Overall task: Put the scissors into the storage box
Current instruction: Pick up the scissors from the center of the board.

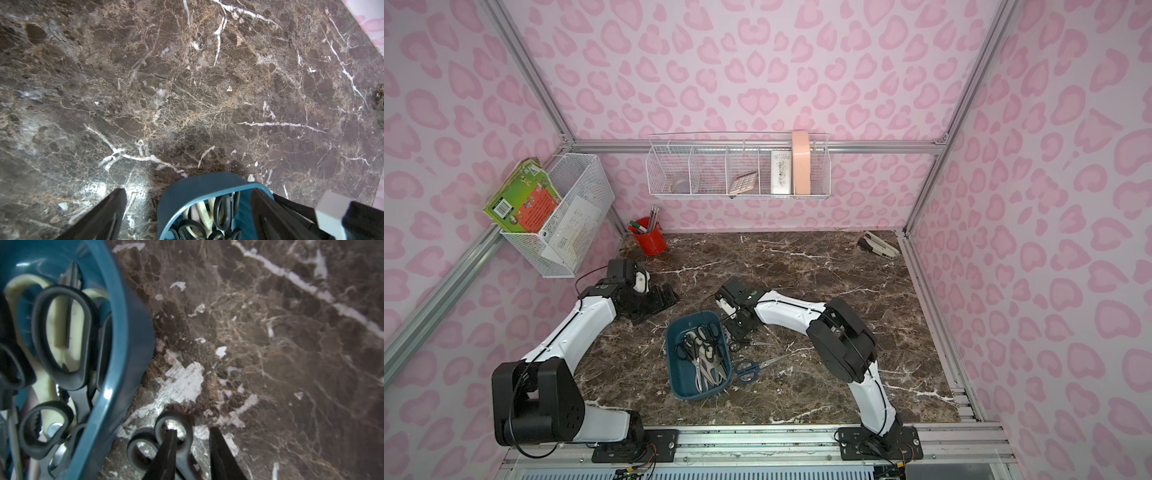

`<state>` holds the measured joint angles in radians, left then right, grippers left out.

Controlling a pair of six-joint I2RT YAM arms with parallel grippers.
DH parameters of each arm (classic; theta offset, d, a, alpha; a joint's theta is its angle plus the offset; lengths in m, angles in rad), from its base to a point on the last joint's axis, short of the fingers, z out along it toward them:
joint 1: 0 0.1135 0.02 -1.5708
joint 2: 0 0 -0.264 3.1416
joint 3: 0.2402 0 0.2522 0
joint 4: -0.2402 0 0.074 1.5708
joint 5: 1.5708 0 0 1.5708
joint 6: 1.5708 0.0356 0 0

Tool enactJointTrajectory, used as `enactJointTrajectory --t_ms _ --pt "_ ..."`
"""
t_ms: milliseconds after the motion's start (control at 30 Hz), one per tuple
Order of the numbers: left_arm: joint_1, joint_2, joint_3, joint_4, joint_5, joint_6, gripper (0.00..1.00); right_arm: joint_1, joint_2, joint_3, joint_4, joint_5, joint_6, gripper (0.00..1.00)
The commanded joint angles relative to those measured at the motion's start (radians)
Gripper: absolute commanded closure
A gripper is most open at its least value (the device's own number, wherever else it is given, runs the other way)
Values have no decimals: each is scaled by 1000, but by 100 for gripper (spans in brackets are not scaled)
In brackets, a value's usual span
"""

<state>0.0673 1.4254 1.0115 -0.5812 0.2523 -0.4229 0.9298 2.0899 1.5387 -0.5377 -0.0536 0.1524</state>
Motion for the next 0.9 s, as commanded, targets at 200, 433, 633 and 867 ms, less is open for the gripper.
enactJointTrajectory --t_ms 200,433,633,867 --pt "0 9 6 7 15 1 2 3 30 27 -43 59 -21 71" --pt "0 3 6 6 8 3 2 5 43 28 -44 47 -18 71" --pt "0 4 6 6 8 1 2 9 22 9 -30 48 -14 71" --pt "1 0 6 4 8 3 2 8 44 -3 -54 63 -28 72"
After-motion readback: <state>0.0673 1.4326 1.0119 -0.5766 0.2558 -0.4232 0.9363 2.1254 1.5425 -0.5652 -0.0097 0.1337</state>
